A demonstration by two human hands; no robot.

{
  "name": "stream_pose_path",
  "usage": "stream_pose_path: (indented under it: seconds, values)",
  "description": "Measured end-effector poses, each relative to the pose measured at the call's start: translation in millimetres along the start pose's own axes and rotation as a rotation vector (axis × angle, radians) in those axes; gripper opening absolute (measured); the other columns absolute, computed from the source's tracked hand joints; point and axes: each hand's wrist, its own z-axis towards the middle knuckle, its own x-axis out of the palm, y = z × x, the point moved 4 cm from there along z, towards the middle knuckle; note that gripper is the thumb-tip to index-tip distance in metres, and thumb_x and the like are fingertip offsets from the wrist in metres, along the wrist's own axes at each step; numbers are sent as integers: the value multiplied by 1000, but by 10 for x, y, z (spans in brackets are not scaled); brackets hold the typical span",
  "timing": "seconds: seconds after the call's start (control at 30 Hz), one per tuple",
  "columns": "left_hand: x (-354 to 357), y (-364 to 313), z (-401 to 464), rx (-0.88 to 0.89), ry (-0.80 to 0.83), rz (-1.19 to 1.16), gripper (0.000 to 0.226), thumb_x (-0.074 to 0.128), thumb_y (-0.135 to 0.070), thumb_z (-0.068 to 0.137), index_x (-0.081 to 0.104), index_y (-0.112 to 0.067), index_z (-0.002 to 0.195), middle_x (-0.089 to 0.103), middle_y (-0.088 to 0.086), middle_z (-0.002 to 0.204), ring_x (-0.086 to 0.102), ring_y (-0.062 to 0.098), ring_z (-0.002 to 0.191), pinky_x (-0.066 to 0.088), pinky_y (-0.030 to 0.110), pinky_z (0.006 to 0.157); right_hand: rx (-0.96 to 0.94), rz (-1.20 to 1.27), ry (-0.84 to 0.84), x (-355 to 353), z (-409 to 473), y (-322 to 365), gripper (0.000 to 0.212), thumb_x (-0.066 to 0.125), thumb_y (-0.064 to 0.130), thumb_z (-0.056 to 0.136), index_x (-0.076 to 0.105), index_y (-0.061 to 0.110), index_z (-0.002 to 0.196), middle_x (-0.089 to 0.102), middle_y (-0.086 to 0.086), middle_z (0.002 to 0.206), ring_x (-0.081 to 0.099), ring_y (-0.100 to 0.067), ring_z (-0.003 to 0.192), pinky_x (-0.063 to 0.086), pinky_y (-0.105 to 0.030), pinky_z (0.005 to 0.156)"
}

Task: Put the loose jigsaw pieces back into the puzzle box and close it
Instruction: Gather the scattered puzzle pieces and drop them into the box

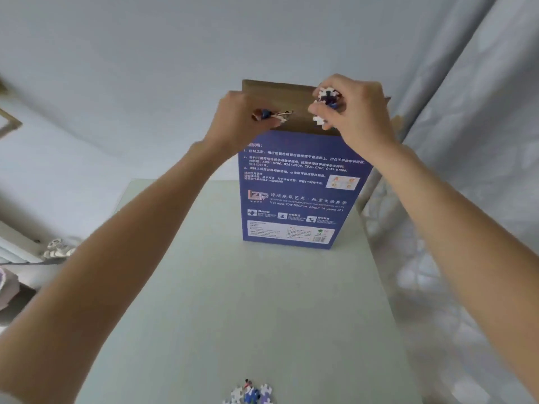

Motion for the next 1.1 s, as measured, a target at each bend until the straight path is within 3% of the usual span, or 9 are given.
stream_pose_path:
  seconds: [0.1,0.23,0.4,0.57,0.7,0.83,1.0,1.1]
  values:
    - [114,51,331,68,85,173,17,64,-20,83,72,-13,96,66,6,85,55,22,74,29,22,64,-41,-121,42,87,205,-153,23,66,26,86,64,8,99,68,-10,85,66,-22,69,45,-23,64]
    - [256,91,490,113,260,362,19,58,-19,88,71,-19,103,68,7,97,60,30,90,46,34,75,-149,-275,118,244,304,-309,27,65,23,87,63,4,105,69,-13,97,65,-27,87,43,-26,74]
    - [283,163,478,35,398,258,17,65,-18,82,69,-21,98,71,-4,90,63,17,87,51,36,79,-292,-362,233,369,315,-392,23,65,20,86,63,2,101,69,-12,91,64,-28,79,46,-30,68]
    - [191,202,356,-5,333,128,11,63,-30,86,69,-22,91,69,-8,84,63,11,79,49,29,78,-298,-368,286,456,355,-385,31,63,25,87,57,5,110,69,-12,93,64,-29,80,50,-37,70]
    - [174,204,173,45,326,105,10,62,-29,86,71,-26,89,69,-11,82,61,5,75,47,24,75,-355,-395,311,555,367,-353,24,61,30,89,57,7,95,66,-6,82,59,-27,67,43,-33,60]
    - [170,214,91,115,197,191,15,62,-20,85,72,-26,94,65,-6,91,58,16,80,41,29,71,-370,-403,318,644,354,-351,23,62,30,88,66,8,84,63,-4,86,59,-25,67,42,-31,58]
    - [196,194,15,164,82,213,12,65,-18,83,71,-21,93,64,-3,89,59,19,81,40,28,64,-315,-314,222,606,295,-298,31,63,35,85,70,14,106,64,-2,99,61,-20,73,46,-32,63]
    - [179,189,-32,186,44,216,13,63,-19,85,70,-19,96,65,-3,89,60,20,82,48,32,64,-306,-357,167,583,273,-277,25,56,29,91,69,16,107,68,-2,96,65,-23,77,47,-31,63]
